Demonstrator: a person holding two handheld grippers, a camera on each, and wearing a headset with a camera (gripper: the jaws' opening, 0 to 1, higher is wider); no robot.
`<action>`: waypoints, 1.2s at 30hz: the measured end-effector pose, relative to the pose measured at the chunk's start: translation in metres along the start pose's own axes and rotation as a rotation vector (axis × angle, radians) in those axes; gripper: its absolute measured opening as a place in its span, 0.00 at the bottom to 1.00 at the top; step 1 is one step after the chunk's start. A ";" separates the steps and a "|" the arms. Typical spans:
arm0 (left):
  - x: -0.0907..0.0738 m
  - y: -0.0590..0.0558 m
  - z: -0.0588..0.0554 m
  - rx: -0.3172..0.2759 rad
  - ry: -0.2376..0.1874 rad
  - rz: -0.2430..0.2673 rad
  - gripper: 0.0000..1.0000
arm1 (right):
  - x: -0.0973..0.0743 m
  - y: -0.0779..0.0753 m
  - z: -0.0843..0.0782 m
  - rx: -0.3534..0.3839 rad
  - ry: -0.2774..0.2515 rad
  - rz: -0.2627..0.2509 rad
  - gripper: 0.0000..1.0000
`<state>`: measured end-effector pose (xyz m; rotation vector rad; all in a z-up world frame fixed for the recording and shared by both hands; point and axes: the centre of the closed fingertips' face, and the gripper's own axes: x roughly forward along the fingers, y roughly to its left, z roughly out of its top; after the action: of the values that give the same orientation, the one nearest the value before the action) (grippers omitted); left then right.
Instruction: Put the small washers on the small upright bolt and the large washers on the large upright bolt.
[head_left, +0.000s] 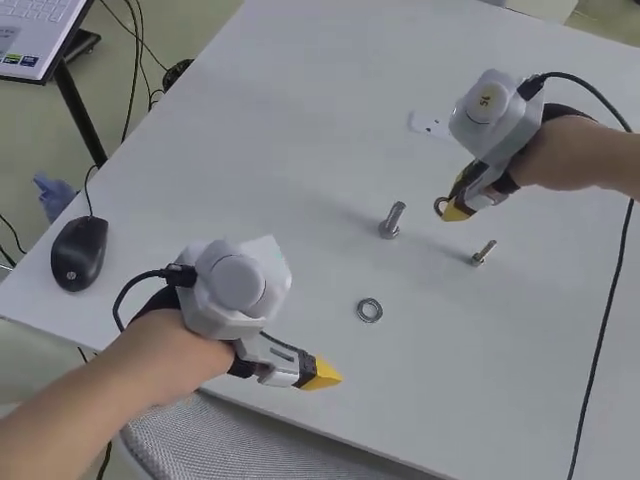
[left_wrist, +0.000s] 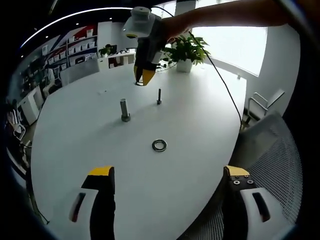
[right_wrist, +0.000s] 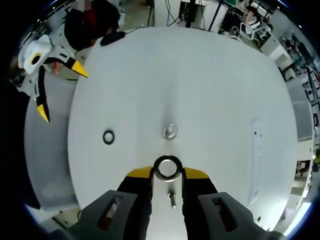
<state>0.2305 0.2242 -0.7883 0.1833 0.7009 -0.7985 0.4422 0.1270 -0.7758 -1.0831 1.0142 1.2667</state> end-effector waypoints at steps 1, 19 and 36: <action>0.000 0.001 0.000 -0.001 0.001 0.001 0.89 | 0.001 -0.001 0.002 -0.002 0.000 -0.001 0.22; 0.003 0.001 -0.008 -0.012 0.012 -0.011 0.86 | 0.028 -0.001 0.038 -0.050 0.015 0.014 0.22; 0.003 0.003 -0.016 -0.027 0.024 -0.021 0.83 | 0.043 -0.001 0.043 -0.071 0.052 0.015 0.22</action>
<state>0.2257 0.2309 -0.8024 0.1617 0.7365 -0.8078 0.4454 0.1781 -0.8091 -1.1705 1.0248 1.3008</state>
